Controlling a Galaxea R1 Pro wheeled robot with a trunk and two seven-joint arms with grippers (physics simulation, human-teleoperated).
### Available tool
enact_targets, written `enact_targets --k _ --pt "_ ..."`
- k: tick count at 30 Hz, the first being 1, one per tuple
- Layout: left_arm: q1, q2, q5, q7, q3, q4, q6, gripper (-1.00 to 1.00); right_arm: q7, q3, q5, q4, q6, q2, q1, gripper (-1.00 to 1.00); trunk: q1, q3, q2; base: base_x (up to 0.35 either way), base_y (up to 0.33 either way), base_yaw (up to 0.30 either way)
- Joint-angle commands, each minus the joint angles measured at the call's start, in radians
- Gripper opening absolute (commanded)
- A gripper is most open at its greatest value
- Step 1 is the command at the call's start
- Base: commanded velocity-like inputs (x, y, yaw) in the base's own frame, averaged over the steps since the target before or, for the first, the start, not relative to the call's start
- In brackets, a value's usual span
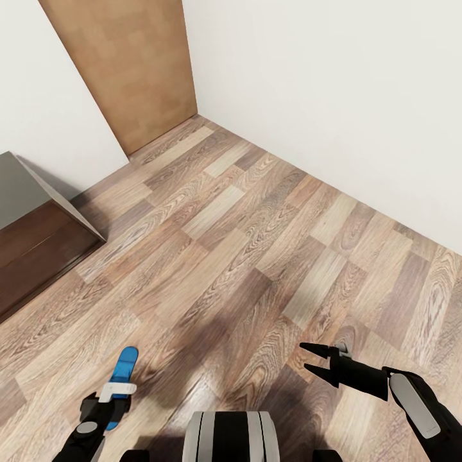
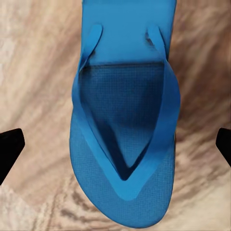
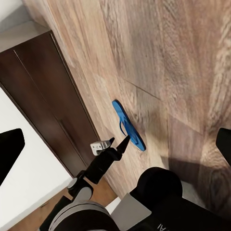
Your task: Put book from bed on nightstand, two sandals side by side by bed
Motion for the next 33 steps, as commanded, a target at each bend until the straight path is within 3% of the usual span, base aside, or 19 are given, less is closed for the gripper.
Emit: enact_targets --k 1,5,19,33 --pt "0.000 0.000 -0.010 0.001 0.001 -0.002 0.000 1.00 0.006 -0.002 0.005 0.000 0.004 0.000 0.000 1.00 0.000 -0.001 0.000 0.000 0.000 0.000" --pt "0.000 0.000 -0.010 0.001 0.001 -0.002 -0.004 1.00 0.006 -0.002 0.005 0.000 0.004 0.000 -0.001 1.00 0.002 -0.016 -0.001 0.000 0.000 0.000" --pt "0.000 -0.001 -0.010 0.001 0.001 -0.002 -0.005 1.00 0.006 -0.002 0.005 0.000 0.004 0.000 0.000 1.00 0.002 -0.016 -0.001 0.000 0.000 0.000" --pt "0.000 -0.003 -0.010 0.002 0.001 -0.002 -0.005 1.00 0.006 -0.002 0.005 0.000 0.004 0.000 -0.001 1.00 0.007 -0.062 -0.004 0.000 0.000 0.000"
